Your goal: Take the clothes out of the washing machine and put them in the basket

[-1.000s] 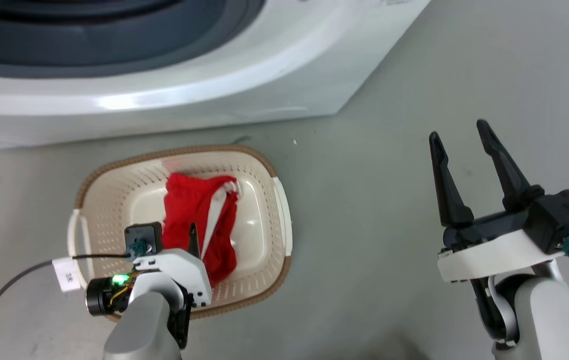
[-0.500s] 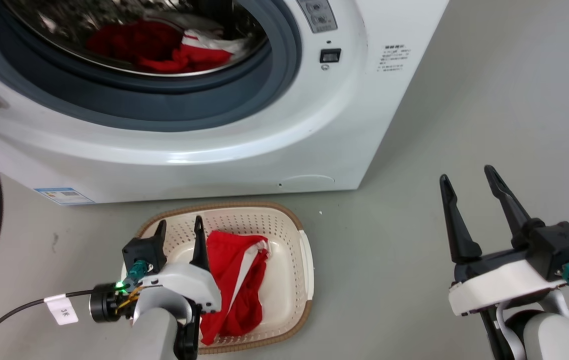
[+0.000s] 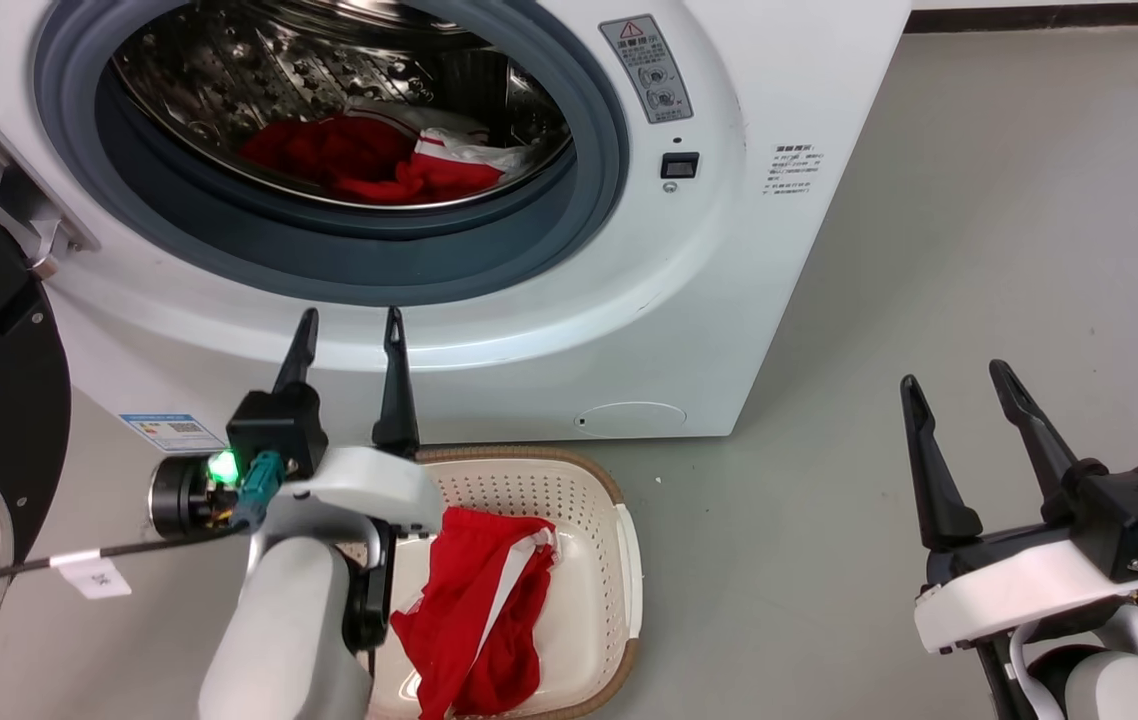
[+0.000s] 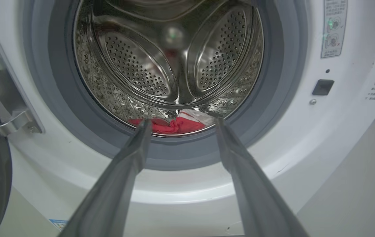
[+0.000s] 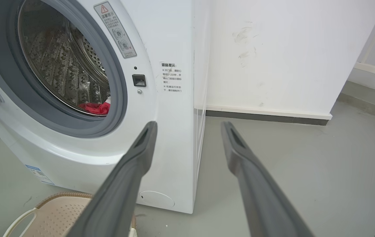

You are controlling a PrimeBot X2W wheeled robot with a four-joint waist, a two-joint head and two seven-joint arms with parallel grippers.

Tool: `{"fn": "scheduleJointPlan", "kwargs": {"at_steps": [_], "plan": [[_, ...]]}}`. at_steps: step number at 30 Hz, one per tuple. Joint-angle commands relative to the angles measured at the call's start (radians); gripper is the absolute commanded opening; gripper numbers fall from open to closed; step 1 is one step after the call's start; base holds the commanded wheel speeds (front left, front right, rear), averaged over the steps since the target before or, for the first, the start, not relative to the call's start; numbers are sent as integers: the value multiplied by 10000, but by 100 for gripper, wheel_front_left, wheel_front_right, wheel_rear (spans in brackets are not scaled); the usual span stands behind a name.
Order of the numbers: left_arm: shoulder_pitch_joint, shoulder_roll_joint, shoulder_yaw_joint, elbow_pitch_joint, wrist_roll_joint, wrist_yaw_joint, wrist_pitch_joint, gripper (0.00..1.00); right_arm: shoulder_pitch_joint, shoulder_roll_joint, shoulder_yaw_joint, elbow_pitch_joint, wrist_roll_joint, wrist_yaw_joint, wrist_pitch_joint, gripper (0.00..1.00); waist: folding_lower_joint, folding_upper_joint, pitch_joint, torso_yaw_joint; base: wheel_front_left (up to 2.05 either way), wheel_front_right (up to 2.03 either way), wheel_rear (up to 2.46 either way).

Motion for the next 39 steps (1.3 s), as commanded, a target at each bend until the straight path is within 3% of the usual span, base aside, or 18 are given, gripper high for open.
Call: {"fn": "scheduleJointPlan", "kwargs": {"at_steps": [1, 7, 9, 18, 27, 30, 39], "plan": [[-275, 51, 53, 129, 72, -60, -27, 100, 138, 21, 15, -86, -18, -7, -10, 100, 2, 0, 28, -27, 0, 0, 0], [-1781, 308, 97, 1297, 134, -444, -27, 100, -90, 21, 112, -212, 213, -7, 33, 100, 2, 0, 504, -235, 0, 0, 0], [-3056, 550, 112, 2366, 121, -648, -17, 100, -372, 21, 110, -303, 97, -7, -42, 100, 2, 0, 1102, -468, 0, 0, 0], [-6089, 1178, 157, 4633, 102, -877, 485, 100, -998, 21, 409, -318, 163, -7, -348, 100, 2, 0, 2653, -1118, 0, 0, 0], [-8833, 2153, 96, 6519, 152, -1290, 1691, 100, -1667, 25, 1078, -51, 437, -7, -748, 100, 2, 0, 3865, -1889, 0, 0, 0], [-10008, 2482, -66, 7299, 210, -1469, 2569, 100, -1852, 22, 1319, -2, 538, -7, -930, 100, 2, 0, 4466, -2193, 0, 0, 0], [-11400, 3227, -376, 8211, 372, -1754, 4222, 100, -1972, 24, 1773, 172, 835, -7, -1165, 100, 2, 0, 5140, -2738, 0, 0, 0]]}}
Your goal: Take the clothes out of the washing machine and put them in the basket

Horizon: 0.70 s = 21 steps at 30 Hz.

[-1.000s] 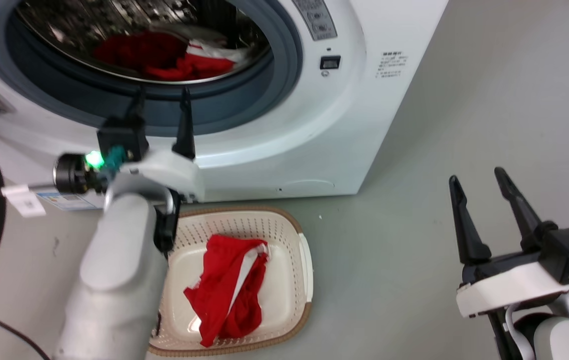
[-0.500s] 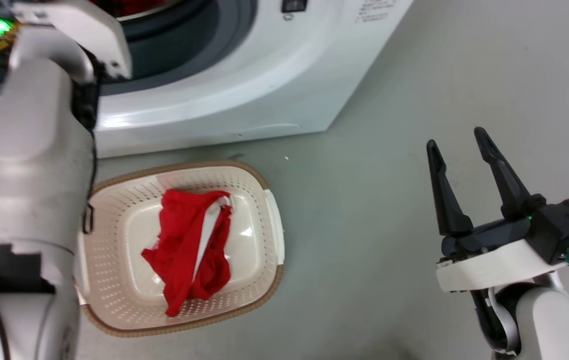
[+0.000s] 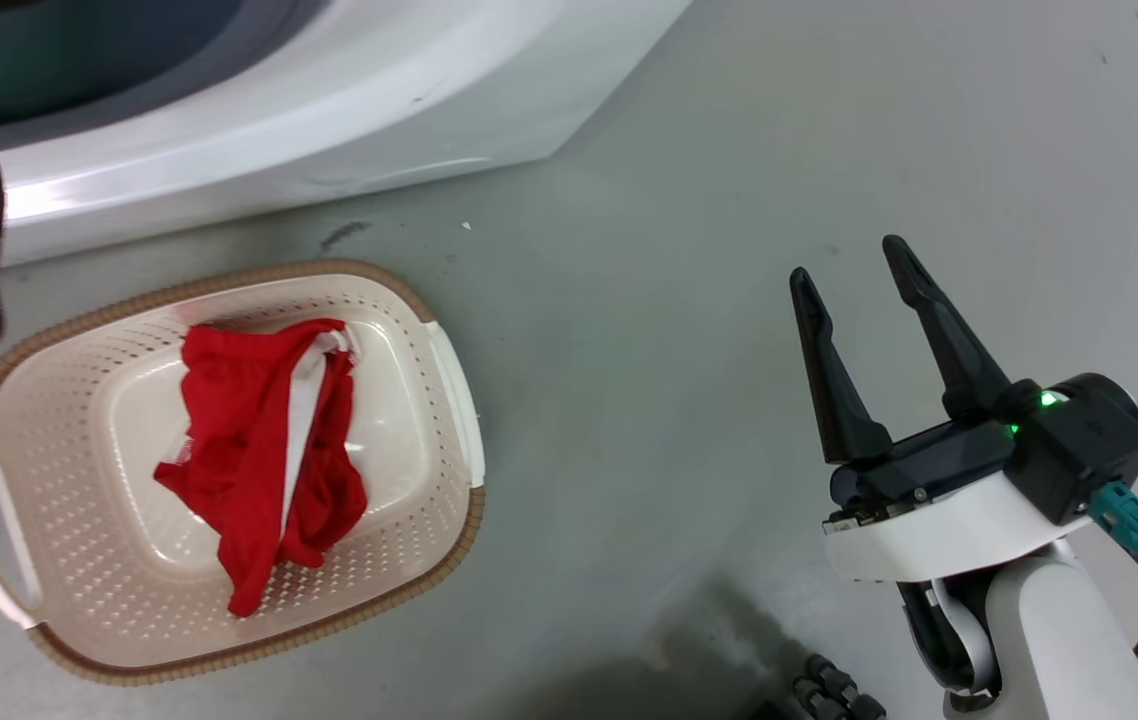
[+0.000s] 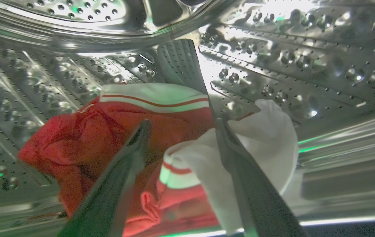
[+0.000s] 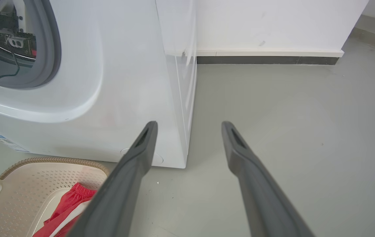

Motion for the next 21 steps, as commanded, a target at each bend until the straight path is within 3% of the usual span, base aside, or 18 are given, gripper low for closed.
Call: {"fn": "scheduleJointPlan", "kwargs": {"at_steps": [1, 5, 6, 10, 11, 12, 13, 14, 21], "plan": [[-177, 81, -46, 81, 7, -48, 197, 100, -125, 31, 25, 35, 10, -7, -70, 100, -1, 0, 239, -197, 0, 0, 0], [-828, 286, -220, 282, 49, -169, 1211, 100, -264, 31, 157, 96, 128, -7, -163, 100, -1, 0, 665, -386, 0, 0, 0], [-1114, 443, -279, 476, -8, -229, 2108, 100, -304, 30, 267, 188, 263, -7, -270, 100, -1, 0, 889, -529, 0, 0, 0], [-1306, 616, -366, 649, -63, -242, 3033, 100, -427, 28, 381, 332, 342, -7, -380, 100, -1, 0, 1085, -659, 0, 0, 0], [-1354, 646, -378, 636, -46, -188, 3086, 81, -468, 31, 409, 366, 373, -7, -407, 100, -1, 0, 1117, -679, 0, 0, 0], [-1377, 666, -408, 610, -26, -169, 3138, 47, -502, 31, 430, 392, 403, -7, -409, 100, -1, 0, 1142, -698, 0, 0, 0], [-1383, 677, -440, 621, -8, -141, 3222, 7, -521, 31, 449, 409, 437, -7, -442, 100, -1, 0, 1161, -714, 0, 0, 0], [-1390, 706, -424, 593, -37, -57, 3213, 0, -536, 28, 459, 436, 451, -7, -474, 100, -1, 0, 1171, -724, 0, 0, 0], [-1288, 792, -462, 71, -43, 547, 2442, 0, -713, 30, 472, 625, 517, -7, -596, 100, -1, 0, 1039, -719, 0, 0, 0]]}}
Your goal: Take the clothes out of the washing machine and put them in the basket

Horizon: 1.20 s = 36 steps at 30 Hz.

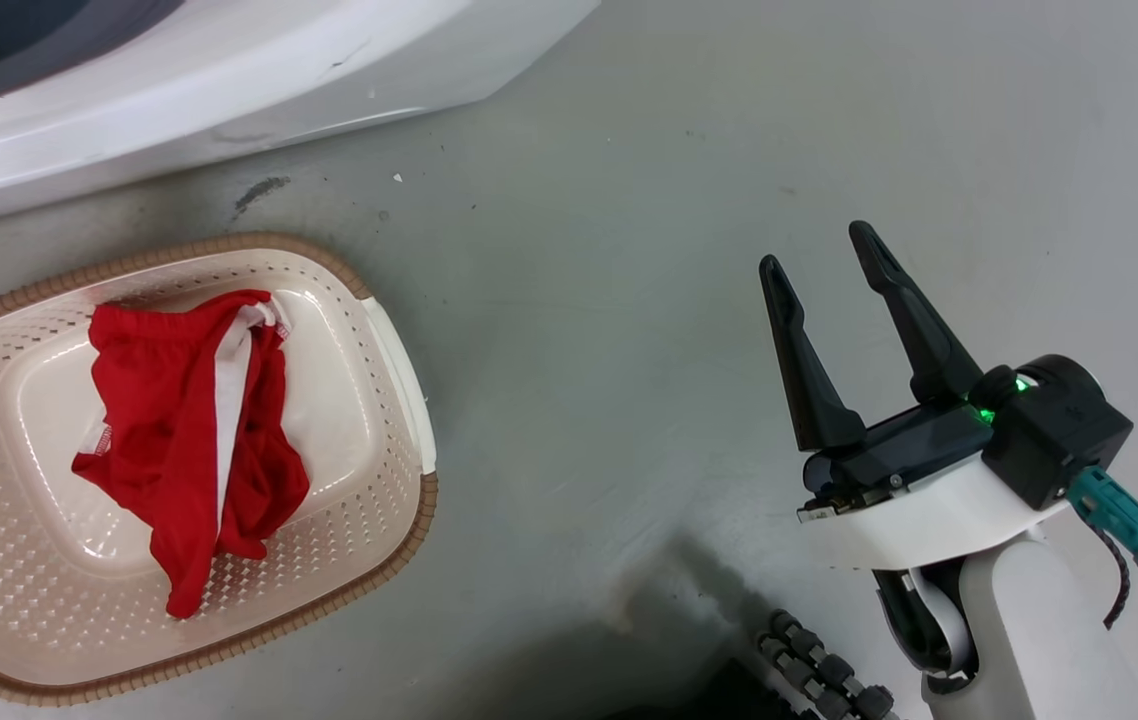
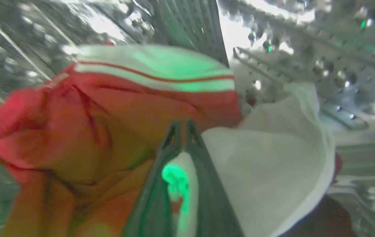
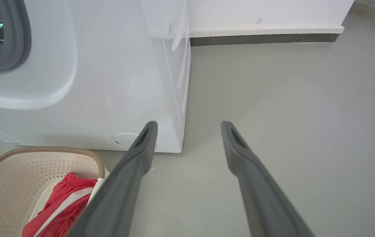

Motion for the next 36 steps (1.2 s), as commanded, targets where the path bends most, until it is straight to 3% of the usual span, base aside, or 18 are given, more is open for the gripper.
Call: {"fn": "scheduleJointPlan", "kwargs": {"at_steps": [1, 15, 23, 30, 36], "plan": [[130, 43, -14, -152, 14, 107, -248, 0, -246, 28, -7, 44, -16, -7, -65, 100, -1, 0, -55, 14, 0, 0, 0], [1561, -118, 136, -1073, -312, 869, -4138, 0, -31, 26, -322, 101, -152, -7, 10, 100, -1, 0, -1233, 339, 0, 0, 0], [2754, -444, 337, -722, -758, 776, -5912, 0, 324, 23, -526, 102, -297, -7, 214, 100, -1, 0, -2291, 545, 0, 0, 0], [4061, -809, 587, -442, -1224, 702, -6689, 0, 752, 25, -732, 144, -343, -7, 353, 100, -1, 0, -3412, 740, 0, 0, 0], [5215, -1018, 710, -1072, -1399, 719, -6822, 0, 1200, 23, -926, -9, -398, -7, 577, 100, -1, 0, -4260, 1018, 0, 0, 0]]}}
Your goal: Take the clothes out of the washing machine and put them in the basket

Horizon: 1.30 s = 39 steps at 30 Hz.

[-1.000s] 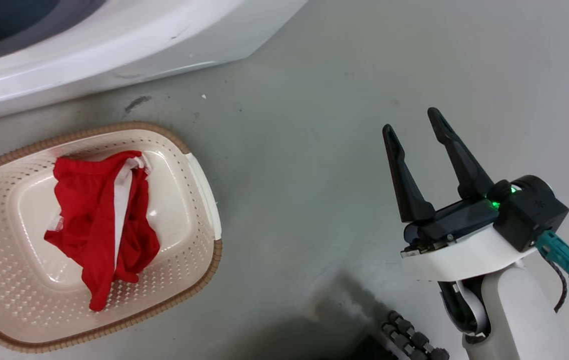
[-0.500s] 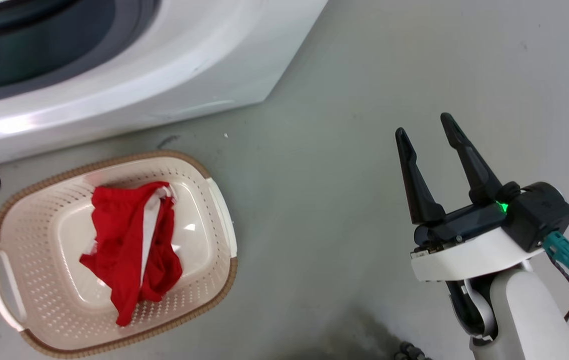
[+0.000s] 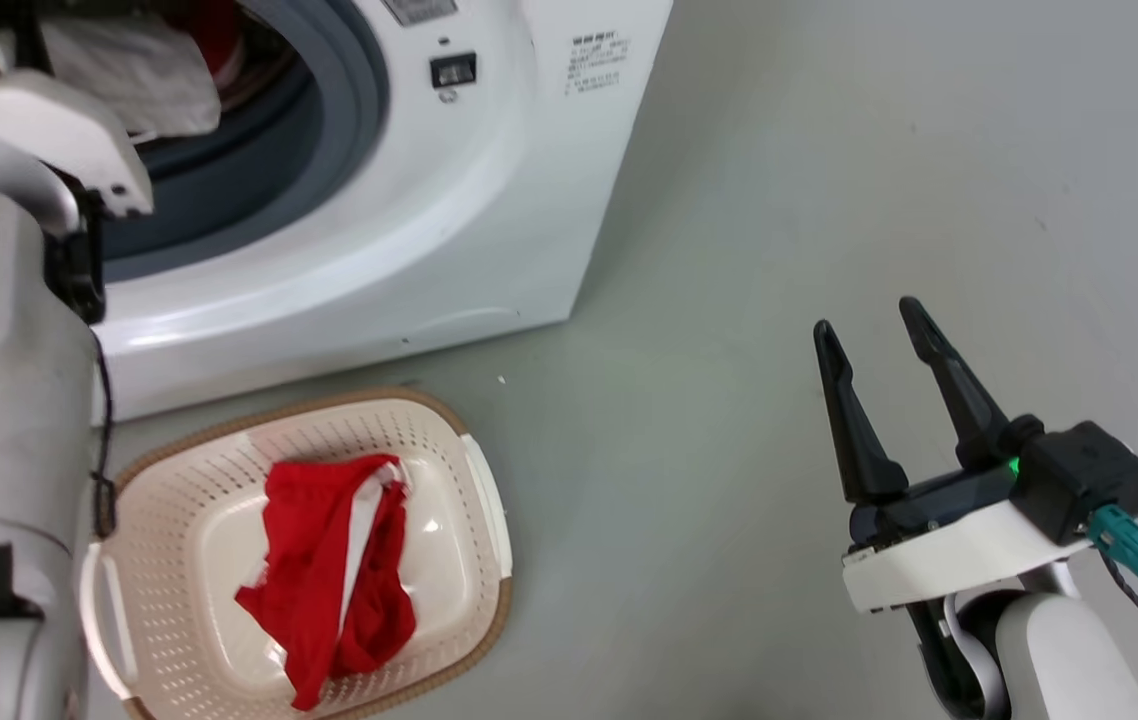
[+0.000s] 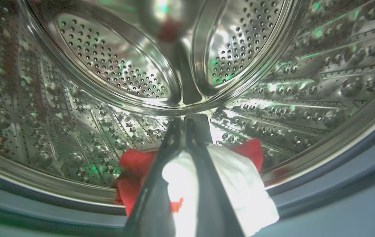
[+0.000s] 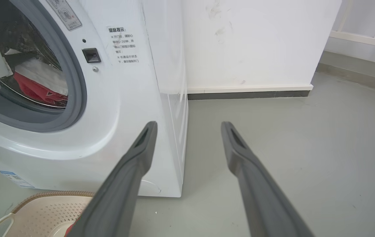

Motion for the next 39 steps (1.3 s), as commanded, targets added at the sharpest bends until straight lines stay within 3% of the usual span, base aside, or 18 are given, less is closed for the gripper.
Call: {"fn": "scheduleJointPlan", "kwargs": {"at_steps": [1, 9, 22, 39], "plan": [[361, -123, 40, -377, -41, 51, -68, 0, 172, 19, -48, -69, -3, -7, 30, 100, 1, 0, -496, 256, 0, 0, 0], [2234, -532, 253, -2432, -72, 12, -54, 0, 731, 16, -320, -347, -164, -7, 413, 100, 1, 0, -1631, 821, 0, 0, 0], [3758, -859, 14, -5371, -45, 92, 93, 0, 1266, 19, -573, -775, -188, -7, 776, 100, 1, 0, -2374, 1465, 0, 0, 0], [5927, -668, -440, -12788, 558, 1198, 1996, 0, 1040, 19, -688, -1176, -344, -7, 932, 100, 1, 0, -1893, 2026, 0, 0, 0]]}}
